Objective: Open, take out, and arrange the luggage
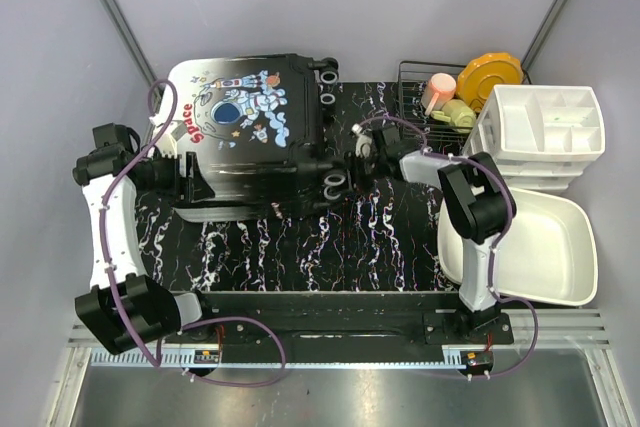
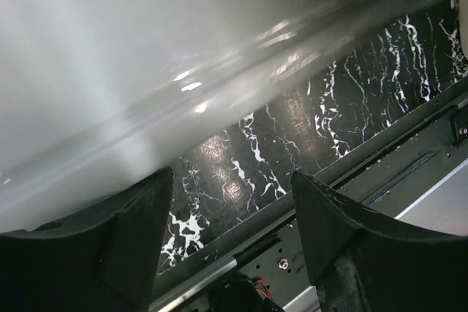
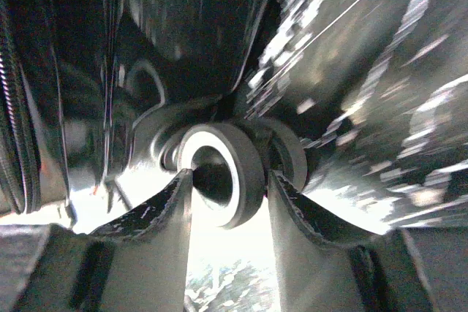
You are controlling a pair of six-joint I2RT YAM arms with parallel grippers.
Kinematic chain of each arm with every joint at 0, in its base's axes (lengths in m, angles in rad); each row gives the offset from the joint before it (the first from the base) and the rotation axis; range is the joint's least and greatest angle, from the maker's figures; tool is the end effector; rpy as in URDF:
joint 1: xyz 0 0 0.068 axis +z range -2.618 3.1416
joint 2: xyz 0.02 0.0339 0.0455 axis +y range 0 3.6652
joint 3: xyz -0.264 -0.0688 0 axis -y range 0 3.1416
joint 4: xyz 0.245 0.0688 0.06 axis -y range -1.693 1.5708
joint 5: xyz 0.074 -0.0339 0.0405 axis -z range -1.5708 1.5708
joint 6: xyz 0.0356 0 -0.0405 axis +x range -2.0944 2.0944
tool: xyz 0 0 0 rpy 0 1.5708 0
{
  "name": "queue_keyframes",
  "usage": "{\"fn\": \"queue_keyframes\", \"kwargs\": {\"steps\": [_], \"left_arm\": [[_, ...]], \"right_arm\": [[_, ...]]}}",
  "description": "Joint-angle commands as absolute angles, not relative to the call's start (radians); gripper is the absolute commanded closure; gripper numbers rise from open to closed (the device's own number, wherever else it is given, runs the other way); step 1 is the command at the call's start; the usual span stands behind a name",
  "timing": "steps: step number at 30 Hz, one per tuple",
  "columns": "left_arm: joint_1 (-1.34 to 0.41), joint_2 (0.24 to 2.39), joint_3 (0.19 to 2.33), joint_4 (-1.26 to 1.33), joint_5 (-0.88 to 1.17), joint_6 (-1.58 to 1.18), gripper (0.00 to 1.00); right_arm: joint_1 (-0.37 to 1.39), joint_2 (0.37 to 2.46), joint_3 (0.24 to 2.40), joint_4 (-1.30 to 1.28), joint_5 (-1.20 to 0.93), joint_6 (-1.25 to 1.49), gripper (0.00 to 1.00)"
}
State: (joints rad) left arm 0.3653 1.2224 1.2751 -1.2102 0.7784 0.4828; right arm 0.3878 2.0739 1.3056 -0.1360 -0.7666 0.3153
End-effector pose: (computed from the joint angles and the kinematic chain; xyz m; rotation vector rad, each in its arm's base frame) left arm 0.2063 0.0521 0.3435 0.3430 2.3572 -0.6824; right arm 0.3857 0.1842 0.1394 -0.4393 2.4853 1.2443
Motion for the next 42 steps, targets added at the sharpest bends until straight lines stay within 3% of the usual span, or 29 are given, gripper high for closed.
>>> {"fn": "queue_keyframes", "kwargs": {"steps": [1,4,13,19,20,22,29,42], "left_arm": [[0.365,1.282,1.279,-1.040,0.669,0.425,0.28],[0.365,1.373,1.328,-0.971,0.640,0.361,0.26],[0.365,1.655,1.603,-0.926,0.637,0.281,0.22],[0.367,1.658,1.643,-0.971,0.660,0.339,0.13],[0.367,1.642,1.635,-0.977,0.666,0.357,0.12],[0.367,1.628,1.626,-1.006,0.679,0.379,0.08],[0.368,1.531,1.548,-1.055,0.736,0.443,0.03],[0.367,1.434,1.450,-1.094,0.876,0.439,0.02]], "right_arm": [[0.557,1.933,1.105,-0.157,-0.936,0.486,0.62],[0.581,1.818,1.055,-0.120,-0.937,0.491,0.61],[0.500,1.571,1.034,-0.153,-0.807,0.237,0.43],[0.339,1.643,1.296,-0.222,-0.651,0.031,0.34],[0.327,1.682,1.393,-0.233,-0.629,0.006,0.30],[0.313,1.733,1.498,-0.288,-0.547,-0.107,0.01],[0.301,2.044,2.015,-0.511,-0.411,-0.345,0.00],[0.301,2.422,2.552,-0.663,-0.520,-0.451,0.00]]}}
